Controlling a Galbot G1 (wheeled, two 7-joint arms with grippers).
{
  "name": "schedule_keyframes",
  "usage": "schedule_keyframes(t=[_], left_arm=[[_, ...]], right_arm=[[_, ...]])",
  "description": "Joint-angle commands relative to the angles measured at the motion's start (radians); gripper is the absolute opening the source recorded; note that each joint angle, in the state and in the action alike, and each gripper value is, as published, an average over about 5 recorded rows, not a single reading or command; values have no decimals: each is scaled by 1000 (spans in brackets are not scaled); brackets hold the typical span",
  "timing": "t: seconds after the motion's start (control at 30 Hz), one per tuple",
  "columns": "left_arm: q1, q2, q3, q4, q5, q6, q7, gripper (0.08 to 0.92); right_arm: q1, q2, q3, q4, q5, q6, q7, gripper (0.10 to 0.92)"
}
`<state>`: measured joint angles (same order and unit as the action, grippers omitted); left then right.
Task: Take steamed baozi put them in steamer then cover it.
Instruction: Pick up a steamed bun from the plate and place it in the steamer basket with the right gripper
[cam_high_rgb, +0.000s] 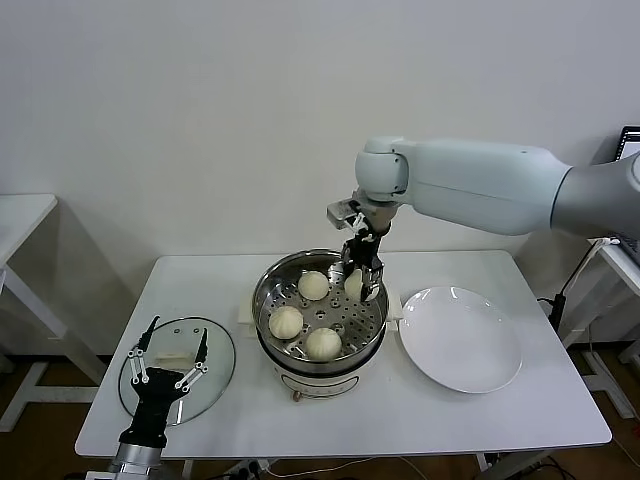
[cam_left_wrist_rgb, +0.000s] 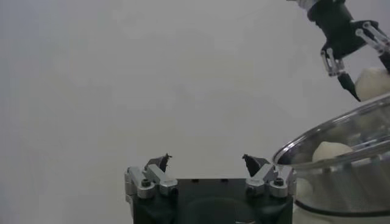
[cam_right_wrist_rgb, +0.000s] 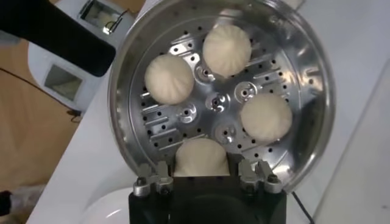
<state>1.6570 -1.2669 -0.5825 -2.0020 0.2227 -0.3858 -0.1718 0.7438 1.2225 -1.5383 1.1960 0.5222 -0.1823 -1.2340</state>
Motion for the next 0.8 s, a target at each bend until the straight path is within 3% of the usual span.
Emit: schedule_keyframes(t=[0.03, 0.5, 0.8], left_arm=[[1, 0, -5, 3, 0, -1, -2, 823], [4, -2, -14, 5, 1, -4, -3, 823], [1, -2, -19, 12, 11, -5, -2, 823]], right_arm=[[-82, 46, -20, -43, -47, -12, 36, 598], [-120, 50, -8, -57, -85, -6, 37, 612], [-94, -29, 67, 34, -102, 8, 40, 798]])
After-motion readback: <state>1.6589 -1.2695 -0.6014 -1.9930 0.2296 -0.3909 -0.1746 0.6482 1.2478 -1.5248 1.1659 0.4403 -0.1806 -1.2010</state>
